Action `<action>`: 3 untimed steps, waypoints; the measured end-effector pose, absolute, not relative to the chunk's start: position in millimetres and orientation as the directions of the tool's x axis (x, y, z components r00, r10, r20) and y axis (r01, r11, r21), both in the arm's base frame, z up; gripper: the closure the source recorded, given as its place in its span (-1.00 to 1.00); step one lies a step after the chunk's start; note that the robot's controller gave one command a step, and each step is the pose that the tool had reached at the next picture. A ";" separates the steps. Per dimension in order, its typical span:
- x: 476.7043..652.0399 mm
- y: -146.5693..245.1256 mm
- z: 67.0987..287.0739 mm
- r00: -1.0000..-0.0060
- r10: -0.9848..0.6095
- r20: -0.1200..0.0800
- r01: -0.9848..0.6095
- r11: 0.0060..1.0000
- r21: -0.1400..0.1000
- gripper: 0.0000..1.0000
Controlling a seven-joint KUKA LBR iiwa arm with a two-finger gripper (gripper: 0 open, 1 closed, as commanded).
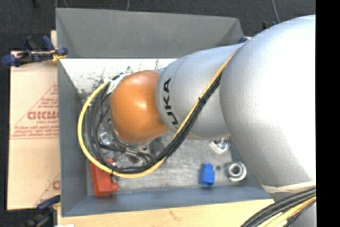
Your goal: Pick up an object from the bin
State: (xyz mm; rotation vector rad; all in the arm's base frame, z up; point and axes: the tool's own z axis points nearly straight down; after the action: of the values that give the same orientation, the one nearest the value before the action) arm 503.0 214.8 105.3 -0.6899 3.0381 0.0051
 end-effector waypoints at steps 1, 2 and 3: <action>513.4 212.6 162.5 -0.894 -0.448 -0.011 -0.448 0.894 -0.002 1.00; 617.7 190.5 248.3 -0.744 -0.668 -0.011 -0.668 0.744 -0.007 1.00; 587.3 218.5 142.3 -0.834 -0.551 0.003 -0.551 0.834 0.004 1.00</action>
Offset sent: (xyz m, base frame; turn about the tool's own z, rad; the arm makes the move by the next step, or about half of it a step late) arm 0.0070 -0.0016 0.0526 -0.0214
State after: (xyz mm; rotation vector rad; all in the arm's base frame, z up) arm 587.3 218.5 142.3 -0.9055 3.0122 0.0044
